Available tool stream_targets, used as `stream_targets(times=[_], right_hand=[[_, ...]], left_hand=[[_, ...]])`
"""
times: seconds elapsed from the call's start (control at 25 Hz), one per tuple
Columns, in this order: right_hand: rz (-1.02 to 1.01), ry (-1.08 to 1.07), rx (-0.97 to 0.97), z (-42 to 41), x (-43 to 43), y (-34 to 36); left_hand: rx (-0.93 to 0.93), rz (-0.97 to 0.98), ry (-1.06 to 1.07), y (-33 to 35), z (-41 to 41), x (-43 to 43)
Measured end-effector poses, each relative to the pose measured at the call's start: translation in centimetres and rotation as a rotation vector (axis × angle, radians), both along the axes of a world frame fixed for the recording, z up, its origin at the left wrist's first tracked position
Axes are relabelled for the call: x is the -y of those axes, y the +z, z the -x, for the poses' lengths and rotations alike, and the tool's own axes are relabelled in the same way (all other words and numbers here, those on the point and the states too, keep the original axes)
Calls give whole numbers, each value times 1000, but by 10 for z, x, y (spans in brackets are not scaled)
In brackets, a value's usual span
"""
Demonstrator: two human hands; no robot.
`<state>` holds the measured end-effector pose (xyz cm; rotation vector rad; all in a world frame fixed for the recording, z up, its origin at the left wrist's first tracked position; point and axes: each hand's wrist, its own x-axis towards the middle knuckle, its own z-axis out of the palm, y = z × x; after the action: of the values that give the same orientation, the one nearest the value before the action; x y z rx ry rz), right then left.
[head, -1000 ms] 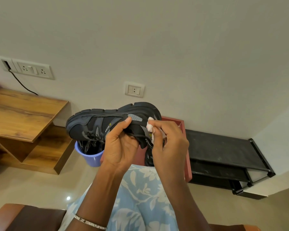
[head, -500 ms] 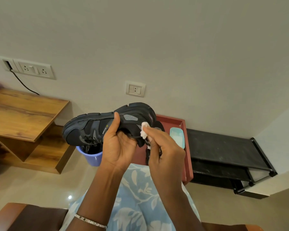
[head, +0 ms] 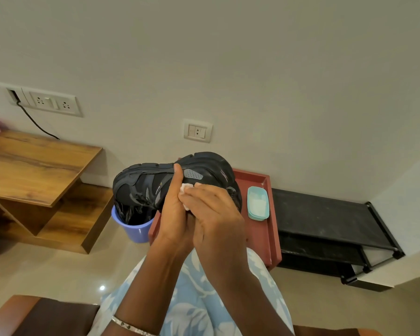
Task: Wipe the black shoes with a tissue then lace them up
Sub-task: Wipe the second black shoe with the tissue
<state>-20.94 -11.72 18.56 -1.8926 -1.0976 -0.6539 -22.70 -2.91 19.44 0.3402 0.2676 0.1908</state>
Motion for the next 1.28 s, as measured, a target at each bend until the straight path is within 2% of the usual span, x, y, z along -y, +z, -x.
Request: stream_targets(times=[0.12, 0.24, 0.36, 0.48, 0.64, 0.72, 0.88, 1.12, 1.2, 1.28], right_hand=[[-59, -1, -54, -8, 5, -4], [-138, -124, -156, -21, 17, -9], [-115, -222, -265, -26, 22, -9], [-86, -209, -181, -25, 11, 4], [84, -215, -98, -28, -9, 30], [121, -192, -82, -29, -9, 31], [-8, -171, -78, -24, 9, 10], [-206, -268, -135, -31, 30, 4], [-171, -244, -110, -42, 26, 17], [-45, -202, -65, -47, 19, 22]], left_hand=[[-27, -35, 35, 3, -1, 4], [-58, -159, 134, 4, -5, 4], [-75, -272, 173, 6, -6, 7], [-75, -314, 159, 6, -5, 14], [-154, -535, 178, -1, -7, 23], [-160, -557, 212, 1, -6, 23], [-149, -490, 241, 9, -1, 17], [-252, -598, 265, 7, -7, 7], [-247, -617, 227, 6, -9, 12], [-227, -587, 225, 5, -9, 16]])
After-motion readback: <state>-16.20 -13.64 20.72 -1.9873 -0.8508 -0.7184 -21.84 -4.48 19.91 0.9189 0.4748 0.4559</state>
